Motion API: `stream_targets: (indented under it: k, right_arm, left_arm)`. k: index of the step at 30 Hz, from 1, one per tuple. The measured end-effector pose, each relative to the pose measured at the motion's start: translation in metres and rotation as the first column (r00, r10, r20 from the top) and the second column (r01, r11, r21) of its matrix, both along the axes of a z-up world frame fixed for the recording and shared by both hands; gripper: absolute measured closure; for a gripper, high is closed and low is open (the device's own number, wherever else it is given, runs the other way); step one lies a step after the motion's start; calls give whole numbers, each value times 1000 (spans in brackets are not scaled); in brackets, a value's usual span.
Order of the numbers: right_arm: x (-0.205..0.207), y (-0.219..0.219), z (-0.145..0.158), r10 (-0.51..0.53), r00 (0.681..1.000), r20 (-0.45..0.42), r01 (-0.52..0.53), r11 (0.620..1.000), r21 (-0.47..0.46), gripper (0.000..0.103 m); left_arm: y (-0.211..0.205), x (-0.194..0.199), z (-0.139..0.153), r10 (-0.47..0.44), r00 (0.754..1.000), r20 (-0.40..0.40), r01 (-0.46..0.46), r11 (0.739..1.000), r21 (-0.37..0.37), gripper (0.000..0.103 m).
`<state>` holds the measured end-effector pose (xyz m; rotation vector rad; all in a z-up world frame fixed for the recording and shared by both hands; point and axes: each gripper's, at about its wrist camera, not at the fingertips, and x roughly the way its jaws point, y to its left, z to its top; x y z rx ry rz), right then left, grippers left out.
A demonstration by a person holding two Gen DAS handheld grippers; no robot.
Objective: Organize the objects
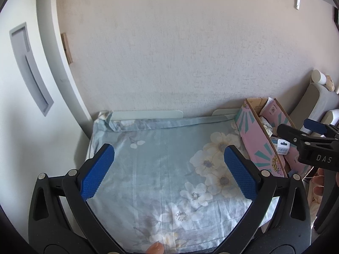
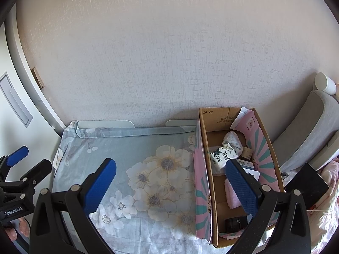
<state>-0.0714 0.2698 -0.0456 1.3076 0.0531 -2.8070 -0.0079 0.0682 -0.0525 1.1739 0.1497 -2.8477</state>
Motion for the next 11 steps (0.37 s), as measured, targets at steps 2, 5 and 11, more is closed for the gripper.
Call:
stream_targets:
  k: [2, 5, 11]
  right_arm:
    - [1, -1, 0, -1, 1000, -3, 1, 1000, 0, 0]
    - [2, -1, 0, -3, 1000, -4, 3, 1000, 0, 0]
    - [2, -2, 1, -2, 1000, -3, 2, 1000, 4, 0]
  left_arm:
    - [2, 2, 4, 1, 1000, -24, -2, 1000, -12, 0]
    - [4, 5, 9, 9, 999, -43, -10, 999, -30, 0]
    - [3, 7, 9, 17, 999, -47, -19, 999, -37, 0]
